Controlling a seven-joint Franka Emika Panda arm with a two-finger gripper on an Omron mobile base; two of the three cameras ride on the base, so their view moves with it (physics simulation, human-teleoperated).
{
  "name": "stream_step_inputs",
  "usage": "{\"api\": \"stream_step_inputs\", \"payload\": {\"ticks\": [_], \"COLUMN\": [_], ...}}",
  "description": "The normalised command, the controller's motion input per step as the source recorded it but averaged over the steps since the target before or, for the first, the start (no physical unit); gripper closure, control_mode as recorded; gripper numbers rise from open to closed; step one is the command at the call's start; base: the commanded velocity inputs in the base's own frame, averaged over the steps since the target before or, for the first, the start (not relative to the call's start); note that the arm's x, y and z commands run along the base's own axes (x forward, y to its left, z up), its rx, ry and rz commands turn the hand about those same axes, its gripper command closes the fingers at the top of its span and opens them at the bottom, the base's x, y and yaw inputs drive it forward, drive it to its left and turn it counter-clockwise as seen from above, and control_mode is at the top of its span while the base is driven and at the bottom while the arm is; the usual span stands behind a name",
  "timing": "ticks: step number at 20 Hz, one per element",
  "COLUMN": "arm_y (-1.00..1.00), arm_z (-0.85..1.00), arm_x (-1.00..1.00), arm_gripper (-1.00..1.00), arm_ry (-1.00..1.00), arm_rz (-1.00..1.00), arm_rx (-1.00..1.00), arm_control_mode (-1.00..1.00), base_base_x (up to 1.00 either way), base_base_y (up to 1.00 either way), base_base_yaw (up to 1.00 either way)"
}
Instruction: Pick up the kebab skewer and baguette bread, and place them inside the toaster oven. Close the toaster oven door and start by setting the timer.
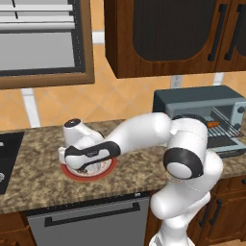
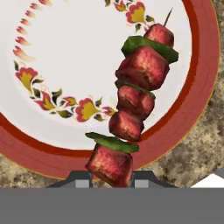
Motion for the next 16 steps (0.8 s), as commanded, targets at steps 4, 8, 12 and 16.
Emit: {"api": "stream_step_inputs", "payload": {"ticks": [4, 8, 12, 16], "arm_y": [-0.71, -1.0, -1.0, -1.0], "arm_z": [0.81, 0.79, 0.64, 0.53], "arm_x": [-0.63, -0.59, -0.59, -0.56], "arm_gripper": [1.0, 1.0, 1.0, 1.0], "arm_ry": [-0.1, -0.05, -0.1, -0.06], "arm_rz": [0.11, 0.22, 0.31, 0.3], "arm_rx": [0.04, 0.06, 0.01, 0.0], "arm_control_mode": [-1.0, -1.0, -1.0, -1.0], "base_base_x": [0.0, 0.0, 0.0, 0.0], "base_base_y": [0.0, 0.0, 0.0, 0.0], "base_base_yaw": [0.0, 0.0, 0.0, 0.0]}}
